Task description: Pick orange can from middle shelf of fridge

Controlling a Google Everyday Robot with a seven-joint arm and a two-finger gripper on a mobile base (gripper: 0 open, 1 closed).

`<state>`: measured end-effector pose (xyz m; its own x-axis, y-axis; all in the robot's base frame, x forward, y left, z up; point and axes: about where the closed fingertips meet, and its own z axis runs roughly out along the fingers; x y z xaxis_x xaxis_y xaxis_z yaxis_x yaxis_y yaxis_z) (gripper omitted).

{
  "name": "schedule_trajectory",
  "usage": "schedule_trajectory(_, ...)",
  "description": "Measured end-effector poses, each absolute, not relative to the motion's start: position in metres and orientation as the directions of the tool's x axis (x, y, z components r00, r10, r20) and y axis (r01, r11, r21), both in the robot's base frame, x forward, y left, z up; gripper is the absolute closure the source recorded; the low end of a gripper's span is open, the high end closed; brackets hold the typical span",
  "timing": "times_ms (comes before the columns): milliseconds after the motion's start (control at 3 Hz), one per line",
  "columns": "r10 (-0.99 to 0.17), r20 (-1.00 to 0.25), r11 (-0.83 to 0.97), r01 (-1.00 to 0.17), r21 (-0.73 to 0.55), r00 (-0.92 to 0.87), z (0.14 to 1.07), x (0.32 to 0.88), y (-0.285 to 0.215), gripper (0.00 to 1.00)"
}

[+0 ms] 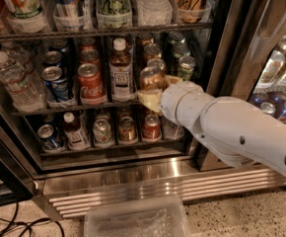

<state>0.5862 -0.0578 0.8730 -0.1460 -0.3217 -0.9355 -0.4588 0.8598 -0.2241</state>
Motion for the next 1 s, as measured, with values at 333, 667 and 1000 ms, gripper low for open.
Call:
schedule_trajectory(333,-0.316,-0.917,0.822,-0.553,-0.136,-0.244,0.854,0.568,-0.051,1.00)
schedule_trajectory(667,-0.309,-0.903,0.792,-0.607,-0.071,-0.298,0.845,0.576,-0.076,1.00)
schedule_trajectory(1000,-0.315,-0.896,0.768,-0.639,-0.047,-0.313,0.845,0.568,-0.079,1.00)
